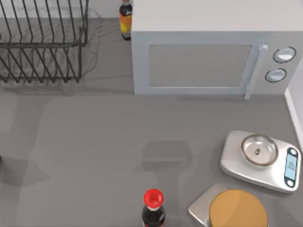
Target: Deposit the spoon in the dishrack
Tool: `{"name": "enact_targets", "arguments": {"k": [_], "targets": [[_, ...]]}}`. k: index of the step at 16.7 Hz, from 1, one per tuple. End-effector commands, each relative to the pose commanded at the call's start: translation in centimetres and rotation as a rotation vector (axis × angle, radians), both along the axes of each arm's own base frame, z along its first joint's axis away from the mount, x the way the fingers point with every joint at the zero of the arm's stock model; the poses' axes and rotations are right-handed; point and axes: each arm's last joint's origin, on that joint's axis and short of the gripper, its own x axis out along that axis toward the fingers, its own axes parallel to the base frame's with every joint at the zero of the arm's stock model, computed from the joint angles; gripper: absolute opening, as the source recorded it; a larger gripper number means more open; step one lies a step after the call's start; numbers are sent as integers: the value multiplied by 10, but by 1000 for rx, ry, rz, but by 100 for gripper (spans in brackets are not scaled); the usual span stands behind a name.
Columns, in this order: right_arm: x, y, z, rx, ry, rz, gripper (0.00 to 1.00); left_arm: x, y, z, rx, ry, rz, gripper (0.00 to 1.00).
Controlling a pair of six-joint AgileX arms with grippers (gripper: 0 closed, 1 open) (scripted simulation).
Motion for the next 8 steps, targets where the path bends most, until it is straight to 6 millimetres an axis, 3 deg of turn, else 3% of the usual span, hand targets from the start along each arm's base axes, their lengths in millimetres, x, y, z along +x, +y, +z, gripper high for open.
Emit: {"name": "enact_targets", "arguments": {"k": [4, 8], "targets": [[0, 0, 0, 0, 0, 0, 100, -30, 21, 23, 32, -257, 84, 0], [0, 0, 0, 0, 0, 0, 100, -37, 25, 27, 42, -304, 100, 0]]}}
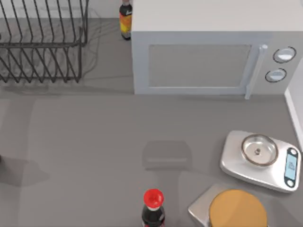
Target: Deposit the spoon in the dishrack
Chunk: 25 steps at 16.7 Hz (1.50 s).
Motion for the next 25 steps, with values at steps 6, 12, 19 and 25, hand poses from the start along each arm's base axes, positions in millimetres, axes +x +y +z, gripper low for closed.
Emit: {"name": "enact_targets", "arguments": {"k": [6, 12, 19, 25], "targets": [[0, 0, 0, 0, 0, 0, 100, 22, 2, -4, 0, 0, -3, 0], [0, 0, 0, 0, 0, 0, 100, 122, 10, -61, 0, 4, 0, 0], [0, 0, 0, 0, 0, 0, 100, 194, 1, -172, 3, -12, 0, 0], [0, 0, 0, 0, 0, 0, 100, 200, -4, -200, 0, 0, 0, 0]]}}
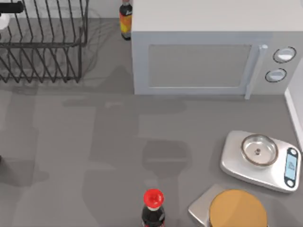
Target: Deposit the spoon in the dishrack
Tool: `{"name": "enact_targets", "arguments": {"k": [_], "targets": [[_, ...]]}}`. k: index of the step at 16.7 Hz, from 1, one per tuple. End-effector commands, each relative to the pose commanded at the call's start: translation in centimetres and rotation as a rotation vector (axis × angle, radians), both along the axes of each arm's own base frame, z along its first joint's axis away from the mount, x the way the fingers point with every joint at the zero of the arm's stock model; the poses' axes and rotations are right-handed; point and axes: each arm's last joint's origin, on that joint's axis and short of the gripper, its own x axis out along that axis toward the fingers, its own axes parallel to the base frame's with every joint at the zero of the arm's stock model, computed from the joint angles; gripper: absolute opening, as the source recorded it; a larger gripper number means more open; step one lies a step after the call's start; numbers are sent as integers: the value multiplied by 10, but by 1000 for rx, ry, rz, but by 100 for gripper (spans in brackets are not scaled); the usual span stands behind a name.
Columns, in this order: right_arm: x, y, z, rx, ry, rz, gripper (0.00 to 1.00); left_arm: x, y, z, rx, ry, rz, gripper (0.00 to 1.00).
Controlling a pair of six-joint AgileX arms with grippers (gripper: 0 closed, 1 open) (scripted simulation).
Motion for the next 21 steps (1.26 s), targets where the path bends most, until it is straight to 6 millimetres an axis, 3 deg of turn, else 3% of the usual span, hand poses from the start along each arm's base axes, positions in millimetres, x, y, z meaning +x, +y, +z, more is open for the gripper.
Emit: {"name": "enact_targets", "arguments": {"k": [2, 15, 21], "targets": [[0, 0, 0, 0, 0, 0, 100, 0, 0, 0, 0, 0, 0, 0], [0, 0, 0, 0, 0, 0, 100, 0, 0, 0, 0, 0, 0, 98], [0, 0, 0, 0, 0, 0, 100, 0, 0, 0, 0, 0, 0, 100]]}}
